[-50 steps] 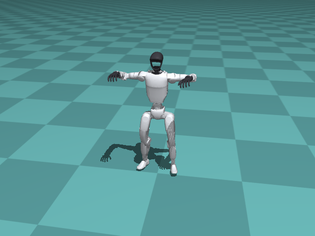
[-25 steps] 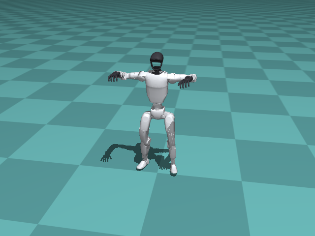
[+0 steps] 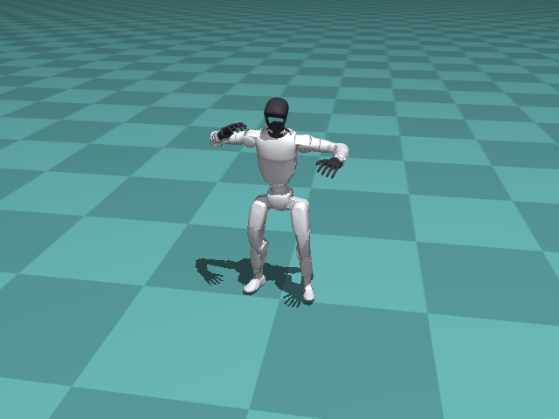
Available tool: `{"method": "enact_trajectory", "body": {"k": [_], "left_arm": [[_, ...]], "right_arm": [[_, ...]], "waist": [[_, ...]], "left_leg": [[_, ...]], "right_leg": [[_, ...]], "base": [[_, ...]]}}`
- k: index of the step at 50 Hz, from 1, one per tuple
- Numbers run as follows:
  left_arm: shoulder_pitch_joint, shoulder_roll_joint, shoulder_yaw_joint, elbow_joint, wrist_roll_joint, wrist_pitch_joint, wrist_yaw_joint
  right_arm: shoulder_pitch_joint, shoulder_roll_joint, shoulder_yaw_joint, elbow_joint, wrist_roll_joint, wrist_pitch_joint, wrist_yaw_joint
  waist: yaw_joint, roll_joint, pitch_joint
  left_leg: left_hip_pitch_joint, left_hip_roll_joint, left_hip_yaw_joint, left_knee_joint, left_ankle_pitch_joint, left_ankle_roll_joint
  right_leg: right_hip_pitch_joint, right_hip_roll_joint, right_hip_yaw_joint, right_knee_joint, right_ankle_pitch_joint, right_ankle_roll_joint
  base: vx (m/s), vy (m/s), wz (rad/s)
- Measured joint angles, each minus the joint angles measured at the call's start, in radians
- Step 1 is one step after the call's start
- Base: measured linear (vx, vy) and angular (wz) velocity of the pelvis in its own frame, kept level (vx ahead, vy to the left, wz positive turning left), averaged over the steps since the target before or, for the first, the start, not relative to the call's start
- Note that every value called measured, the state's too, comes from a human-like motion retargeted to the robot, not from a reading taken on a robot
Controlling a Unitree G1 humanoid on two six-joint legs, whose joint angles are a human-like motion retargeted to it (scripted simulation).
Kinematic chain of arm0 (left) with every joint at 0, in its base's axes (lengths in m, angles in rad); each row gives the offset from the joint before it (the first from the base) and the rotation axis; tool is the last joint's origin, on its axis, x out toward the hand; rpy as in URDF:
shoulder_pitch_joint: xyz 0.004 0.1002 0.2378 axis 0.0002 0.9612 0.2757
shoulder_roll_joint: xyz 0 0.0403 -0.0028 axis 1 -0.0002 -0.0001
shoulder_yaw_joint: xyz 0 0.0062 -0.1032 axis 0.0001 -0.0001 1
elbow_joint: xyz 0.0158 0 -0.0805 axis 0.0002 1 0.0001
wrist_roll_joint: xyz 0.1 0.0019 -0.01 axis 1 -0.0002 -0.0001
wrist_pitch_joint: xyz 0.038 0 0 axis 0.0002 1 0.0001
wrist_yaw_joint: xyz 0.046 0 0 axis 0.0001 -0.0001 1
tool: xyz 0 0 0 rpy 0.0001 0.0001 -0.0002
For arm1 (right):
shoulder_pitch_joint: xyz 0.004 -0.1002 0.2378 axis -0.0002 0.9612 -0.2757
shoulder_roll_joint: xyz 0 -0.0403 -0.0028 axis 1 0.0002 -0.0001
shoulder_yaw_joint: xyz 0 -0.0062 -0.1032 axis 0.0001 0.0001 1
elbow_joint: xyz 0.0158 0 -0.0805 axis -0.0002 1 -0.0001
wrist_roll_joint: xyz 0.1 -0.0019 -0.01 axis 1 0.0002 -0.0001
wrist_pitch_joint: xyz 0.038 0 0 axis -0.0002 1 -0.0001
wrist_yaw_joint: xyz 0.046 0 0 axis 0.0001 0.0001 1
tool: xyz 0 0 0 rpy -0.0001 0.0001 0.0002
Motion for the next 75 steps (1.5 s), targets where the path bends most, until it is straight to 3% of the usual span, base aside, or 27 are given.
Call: {"method": "enact_trajectory", "body": {"k": [8,12,15,17,20,22,25,27,30,32,35,38,40,42,44,47,50,52,55,58,60,62,65,68,70,72,75], "left_arm": [[-0.085,-0.059,-0.422,-0.180,-0.110,-0.037,-0.072],[-0.137,-0.214,-0.611,-0.134,-0.053,-0.049,-0.073],[-0.271,-0.410,-0.750,0.038,-0.054,-0.053,0.020],[-0.415,-0.470,-0.765,0.088,0.004,-0.063,0.095],[-0.677,-0.432,-0.701,-0.002,0.098,-0.075,0.192],[-0.866,-0.349,-0.665,-0.083,0.057,-0.079,0.279],[-1.138,-0.184,-0.684,-0.146,-0.018,-0.094,0.401],[-1.338,-0.064,-0.748,-0.148,-0.231,-0.200,0.426],[-1.566,-0.003,-0.901,-0.116,-0.343,-0.270,0.491],[-1.600,-0.064,-0.965,-0.107,-0.415,-0.288,0.486],[-1.385,-0.183,-0.892,-0.101,-0.485,-0.242,0.307],[-0.823,-0.406,-0.676,-0.033,-0.493,-0.154,0.258],[-0.494,-0.567,-0.631,0.142,-0.459,-0.086,0.292],[-0.206,-0.651,-0.598,0.315,-0.393,-0.030,0.251],[0.050,-0.660,-0.589,0.379,-0.350,-0.016,0.213],[0.393,-0.615,-0.554,0.325,-0.427,-0.027,0.159],[0.675,-0.588,-0.418,0.244,-0.493,-0.015,0.039],[0.733,-0.569,-0.359,0.204,-0.500,0.020,-0.047],[0.733,-0.537,-0.350,0.115,-0.502,0.044,-0.108],[0.602,-0.537,-0.398,0.067,-0.409,0.050,-0.061],[0.406,-0.539,-0.464,0.093,-0.319,0.043,0.014],[0.095,-0.535,-0.564,0.161,-0.241,0.032,0.122],[-0.480,-0.523,-0.700,0.213,-0.167,0.008,0.235],[-1.036,-0.507,-0.808,0.135,-0.150,-0.046,0.336],[-1.317,-0.436,-0.880,0.064,-0.127,-0.080,0.423],[-1.516,-0.341,-0.959,0.020,-0.127,-0.107,0.463],[-1.729,-0.261,-1.065,0.017,-0.172,-0.143,0.469]], "right_arm": [[-0.266,0.042,0.241,-0.120,0.075,-0.088,-0.235],[-0.317,0.218,0.423,-0.202,0.131,-0.133,-0.202],[-0.273,0.349,0.595,-0.179,0.084,-0.120,-0.170],[-0.154,0.375,0.655,-0.070,-0.006,-0.091,-0.120],[0.110,0.364,0.645,0.125,-0.100,-0.071,-0.028],[0.318,0.339,0.548,0.190,-0.079,-0.073,0.022],[0.701,0.304,0.238,0.181,-0.033,-0.055,0.141],[0.861,0.224,0.154,0.233,-0.112,-0.045,0.150],[1.080,0.229,-0.002,0.269,-0.083,0.007,0.237],[1.101,0.288,0.006,0.279,-0.010,0.040,0.267],[0.979,0.400,0.180,0.324,0.099,0.069,0.241],[0.632,0.470,0.470,0.475,0.062,0.048,0.012],[0.387,0.488,0.586,0.518,-0.016,0.042,-0.113],[0.108,0.495,0.639,0.471,-0.026,0.034,-0.138],[-0.154,0.474,0.680,0.376,0.046,0.018,-0.158],[-0.433,0.310,0.727,0.235,0.076,-0.020,-0.244],[-0.619,0.098,0.738,0.170,-0.019,-0.020,-0.331],[-0.740,0.033,0.767,0.150,-0.157,0.032,-0.395],[-0.791,0.107,0.827,0.069,-0.209,0.005,-0.491],[-0.554,0.319,0.769,-0.044,-0.222,-0.033,-0.409],[-0.353,0.467,0.742,-0.071,-0.185,-0.034,-0.272],[-0.151,0.583,0.763,0.006,-0.164,-0.010,-0.188],[0.124,0.652,0.834,0.290,-0.202,0.025,-0.113],[0.436,0.584,0.755,0.386,-0.090,-0.031,-0.034],[0.679,0.501,0.602,0.336,0.001,-0.071,0.000],[0.905,0.445,0.398,0.311,0.062,-0.063,0.095],[1.105,0.413,0.149,0.354,0.114,0.016,0.278]], "waist": [[0.048,-0.054,0.114],[0.015,-0.007,0.239],[-0.046,0.026,0.320],[-0.108,0.055,0.343],[-0.228,0.104,0.342],[-0.332,0.147,0.322],[-0.510,0.231,0.274],[-0.612,0.289,0.249],[-0.749,0.304,0.222],[-0.726,0.268,0.221],[-0.570,0.196,0.258],[-0.430,0.209,0.358],[-0.334,0.193,0.404],[-0.207,0.145,0.391],[-0.031,0.087,0.343],[0.300,0.001,0.267],[0.561,-0.085,0.222],[0.631,-0.116,0.212],[0.611,-0.095,0.185],[0.499,-0.001,0.192],[0.399,0.006,0.223],[0.295,-0.045,0.271],[0.157,-0.068,0.305],[-0.059,0.012,0.252],[-0.258,0.092,0.207],[-0.439,0.164,0.166],[-0.593,0.236,0.113]], "left_leg": [[-0.053,-0.001,-0.011,0.153,-0.070,0.060],[-0.090,0.078,-0.021,0.386,-0.135,0.115],[-0.080,0.123,-0.032,0.499,-0.206,0.127],[-0.074,0.153,-0.049,0.546,-0.240,0.108],[-0.045,0.187,-0.072,0.528,-0.233,0.050],[0.013,0.196,-0.096,0.415,-0.155,0.013],[0.086,0.228,-0.171,0.229,0.095,-0.022],[0.088,0.271,-0.231,0.161,0.332,-0.041],[0.132,0.281,-0.345,0.093,0.591,-0.101],[0.169,0.249,-0.375,0.161,0.554,-0.078],[0.107,0.171,-0.403,0.551,0.321,-0.001],[-0.138,0.156,-0.381,1.134,0.086,0.084],[-0.311,0.158,-0.317,1.478,-0.040,0.149],[-0.511,0.135,-0.239,1.720,-0.110,0.180],[-0.718,0.123,-0.154,1.831,-0.128,0.195],[-0.929,0.172,-0.043,1.755,-0.111,0.202],[-0.979,0.233,0.039,1.467,-0.062,0.208],[-0.930,0.238,0.070,1.172,-0.025,0.211],[-0.723,0.200,0.084,0.599,-0.013,0.152],[-0.430,0.186,-0.015,0.196,0.087,0.075],[-0.345,0.174,-0.091,0.218,0.156,0.109],[-0.351,0.132,-0.131,0.405,0.046,0.164],[-0.313,0.126,-0.164,0.538,-0.100,0.172],[-0.210,0.163,-0.220,0.417,-0.076,0.157],[-0.133,0.200,-0.290,0.284,0.042,0.123],[-0.057,0.252,-0.361,0.139,0.286,0.057],[0.039,0.330,-0.386,-0.029,0.644,-0.073]], "right_leg": [[-0.030,-0.047,-0.016,0.111,-0.010,0.001],[-0.226,-0.081,0.054,0.649,0.016,-0.088],[-0.450,-0.103,0.138,1.086,0.054,-0.109],[-0.580,-0.151,0.126,1.265,-0.023,-0.148],[-0.753,-0.200,0.114,1.369,-0.104,-0.194],[-0.818,-0.199,0.098,1.300,-0.110,-0.199],[-0.807,-0.171,0.029,1.036,-0.085,-0.196],[-0.731,-0.103,-0.021,0.713,-0.033,-0.100],[-0.547,-0.069,-0.032,0.266,0.006,-0.062],[-0.424,-0.081,-0.018,0.111,0.037,-0.019],[-0.283,-0.100,0.029,0.093,0.074,-0.014],[-0.265,-0.110,0.047,0.314,-0.079,-0.061],[-0.247,-0.133,0.069,0.451,-0.193,-0.075],[-0.234,-0.146,0.101,0.508,-0.268,-0.085],[-0.202,-0.146,0.139,0.465,-0.270,-0.093],[-0.089,-0.151,0.206,0.262,-0.091,-0.097],[0.038,-0.198,0.264,0.075,0.255,-0.054],[0.108,-0.215,0.259,0.046,0.390,-0.021],[0.218,-0.189,0.223,0.175,0.366,-0.021],[0.279,-0.088,0.261,0.609,0.246,-0.074],[0.211,-0.079,0.265,1.016,0.145,-0.147],[0.070,-0.096,0.303,1.391,0.018,-0.184],[-0.190,-0.057,0.324,1.758,-0.158,-0.221],[-0.454,-0.030,0.203,1.783,-0.207,-0.227],[-0.561,-0.051,0.086,1.655,-0.195,-0.202],[-0.604,-0.096,-0.020,1.453,-0.165,-0.192],[-0.616,-0.117,-0.100,1.070,-0.075,-0.169]], "base": [[0.27,0.09,0.09],[0.34,0.16,0.15],[0.41,0.16,0.07],[0.51,0.12,0.33],[0.69,0.04,0.53],[0.91,-0.09,0.73],[1.09,-0.28,1.09],[1.21,-0.47,1.17],[1.27,-0.58,1.59],[1.24,-0.67,0.81],[1.13,-0.61,-0.27],[1.04,-0.47,-0.39],[1.10,-0.44,-0.31],[1.18,-0.40,-0.71],[1.31,-0.27,-1.32],[1.49,0.00,-1.97],[1.60,0.32,-1.53],[1.61,0.47,-0.61],[1.66,0.53,-0.07],[1.71,0.54,0.31],[1.56,0.43,0.89],[1.40,0.27,1.13],[1.35,0.12,0.87],[1.41,-0.01,1.24],[1.51,-0.23,1.99],[1.55,-0.47,1.85],[1.55,-0.67,0.92]]}}
